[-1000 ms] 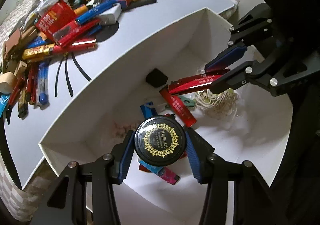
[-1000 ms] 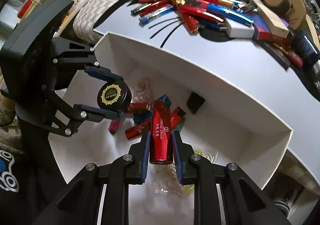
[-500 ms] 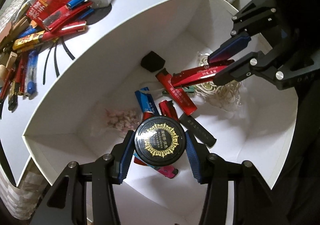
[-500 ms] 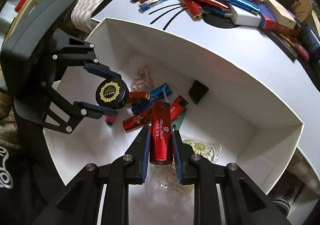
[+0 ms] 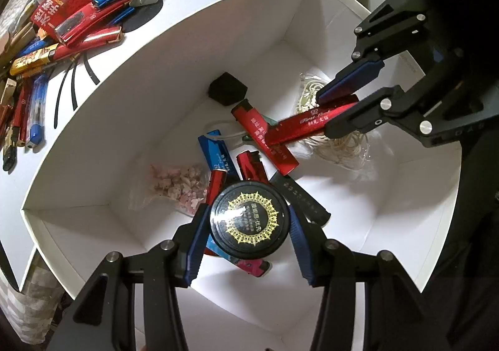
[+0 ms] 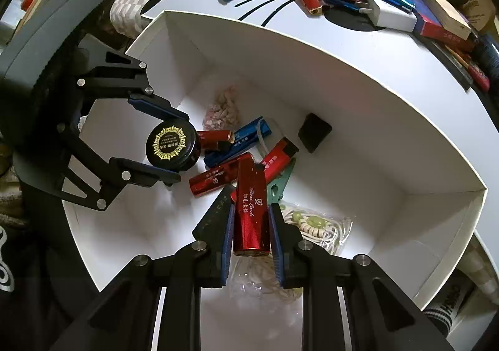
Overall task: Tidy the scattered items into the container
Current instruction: 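Carry the black tin and red lighter into the white box with both tools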
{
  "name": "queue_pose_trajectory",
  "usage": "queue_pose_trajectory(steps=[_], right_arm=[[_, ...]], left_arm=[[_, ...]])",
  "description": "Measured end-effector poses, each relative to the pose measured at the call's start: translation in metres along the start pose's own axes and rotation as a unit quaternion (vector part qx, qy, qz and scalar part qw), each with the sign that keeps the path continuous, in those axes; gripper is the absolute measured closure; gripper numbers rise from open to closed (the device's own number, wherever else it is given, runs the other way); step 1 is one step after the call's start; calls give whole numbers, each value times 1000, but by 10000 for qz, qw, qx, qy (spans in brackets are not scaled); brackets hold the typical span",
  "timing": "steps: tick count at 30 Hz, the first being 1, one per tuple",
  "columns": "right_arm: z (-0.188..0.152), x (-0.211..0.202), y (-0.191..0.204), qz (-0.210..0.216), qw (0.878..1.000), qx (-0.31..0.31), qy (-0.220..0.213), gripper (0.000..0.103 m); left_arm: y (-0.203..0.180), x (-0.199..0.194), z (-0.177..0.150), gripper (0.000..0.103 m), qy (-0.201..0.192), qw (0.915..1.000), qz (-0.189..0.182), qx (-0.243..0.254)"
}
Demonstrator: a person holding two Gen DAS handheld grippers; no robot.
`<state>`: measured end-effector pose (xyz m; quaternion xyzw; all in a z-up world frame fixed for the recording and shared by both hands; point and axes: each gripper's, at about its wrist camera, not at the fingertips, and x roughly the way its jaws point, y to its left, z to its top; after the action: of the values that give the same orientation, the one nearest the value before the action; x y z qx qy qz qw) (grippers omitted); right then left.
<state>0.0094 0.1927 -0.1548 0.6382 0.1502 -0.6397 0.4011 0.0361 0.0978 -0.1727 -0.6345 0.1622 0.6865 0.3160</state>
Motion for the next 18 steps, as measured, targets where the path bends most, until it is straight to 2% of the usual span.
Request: queue_pose_trajectory(steps=[12, 18], right_arm=[[0, 2, -1, -17, 10000, 39, 36, 80], [0, 2, 1, 166, 9999, 15, 47, 80]], left_arm=[[9, -5, -2, 53, 18, 10000, 1, -62], [11, -6, -3, 53, 30, 10000, 6, -39]])
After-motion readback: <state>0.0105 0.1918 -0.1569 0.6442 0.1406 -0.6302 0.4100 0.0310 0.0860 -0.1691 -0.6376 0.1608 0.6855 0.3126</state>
